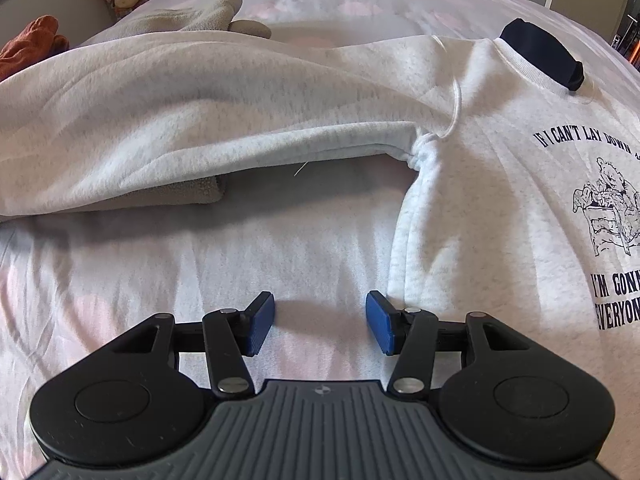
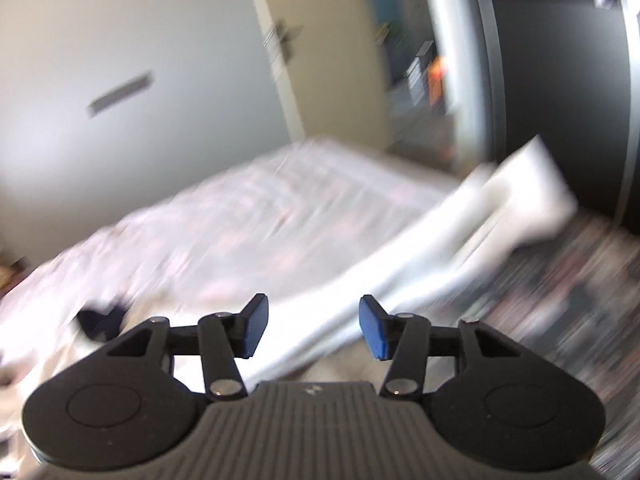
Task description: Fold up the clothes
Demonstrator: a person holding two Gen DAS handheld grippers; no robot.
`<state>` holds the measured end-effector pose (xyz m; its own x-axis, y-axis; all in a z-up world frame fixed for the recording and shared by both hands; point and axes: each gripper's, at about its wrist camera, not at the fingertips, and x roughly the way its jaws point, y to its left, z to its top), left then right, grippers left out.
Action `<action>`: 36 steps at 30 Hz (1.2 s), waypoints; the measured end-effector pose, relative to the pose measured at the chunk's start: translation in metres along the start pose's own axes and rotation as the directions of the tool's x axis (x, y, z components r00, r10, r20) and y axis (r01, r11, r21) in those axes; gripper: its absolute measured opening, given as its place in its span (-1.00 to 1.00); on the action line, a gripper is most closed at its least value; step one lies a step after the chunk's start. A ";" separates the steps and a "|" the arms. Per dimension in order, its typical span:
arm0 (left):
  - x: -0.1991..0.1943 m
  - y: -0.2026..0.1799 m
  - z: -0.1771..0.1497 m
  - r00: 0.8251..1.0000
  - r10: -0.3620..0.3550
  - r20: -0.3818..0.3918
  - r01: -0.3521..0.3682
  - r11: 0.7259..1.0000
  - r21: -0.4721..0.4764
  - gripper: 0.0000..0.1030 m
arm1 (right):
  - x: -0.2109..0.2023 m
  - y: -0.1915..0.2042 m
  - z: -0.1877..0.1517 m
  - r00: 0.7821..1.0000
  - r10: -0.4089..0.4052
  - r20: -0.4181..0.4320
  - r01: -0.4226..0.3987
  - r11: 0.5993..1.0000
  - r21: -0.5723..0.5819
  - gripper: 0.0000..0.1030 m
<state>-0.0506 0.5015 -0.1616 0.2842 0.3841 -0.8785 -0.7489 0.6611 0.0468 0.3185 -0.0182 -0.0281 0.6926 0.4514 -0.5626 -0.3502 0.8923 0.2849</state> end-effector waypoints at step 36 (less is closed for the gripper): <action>0.014 0.027 0.013 0.993 -0.099 0.062 0.106 0.987 -0.118 0.07 | 0.179 0.058 -0.058 0.960 -0.015 -0.280 0.039 0.996 0.082 -0.36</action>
<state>-0.0586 0.5332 -0.1664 0.3937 0.3560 -0.8475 -0.7801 0.6172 -0.1031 0.3858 0.1142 -0.1580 0.4938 0.4203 -0.7613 -0.2697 0.9063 0.3255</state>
